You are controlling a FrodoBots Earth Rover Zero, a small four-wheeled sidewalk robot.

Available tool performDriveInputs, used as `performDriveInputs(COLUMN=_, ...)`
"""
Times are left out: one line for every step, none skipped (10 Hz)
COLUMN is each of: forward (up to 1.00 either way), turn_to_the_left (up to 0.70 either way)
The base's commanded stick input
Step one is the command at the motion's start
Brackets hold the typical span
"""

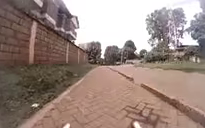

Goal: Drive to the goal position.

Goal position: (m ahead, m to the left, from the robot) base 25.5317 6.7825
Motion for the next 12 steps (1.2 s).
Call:
performDriveInputs(forward=0.5, turn_to_the_left=0.0)
performDriveInputs(forward=0.5, turn_to_the_left=0.0)
performDriveInputs(forward=0.5, turn_to_the_left=0.0)
performDriveInputs(forward=0.5, turn_to_the_left=0.0)
performDriveInputs(forward=0.5, turn_to_the_left=0.0)
performDriveInputs(forward=0.5, turn_to_the_left=0.0)
performDriveInputs(forward=0.5, turn_to_the_left=0.0)
performDriveInputs(forward=0.5, turn_to_the_left=0.0)
performDriveInputs(forward=0.5, turn_to_the_left=0.0)
performDriveInputs(forward=0.5, turn_to_the_left=0.0)
performDriveInputs(forward=0.5, turn_to_the_left=0.0)
performDriveInputs(forward=0.5, turn_to_the_left=0.0)
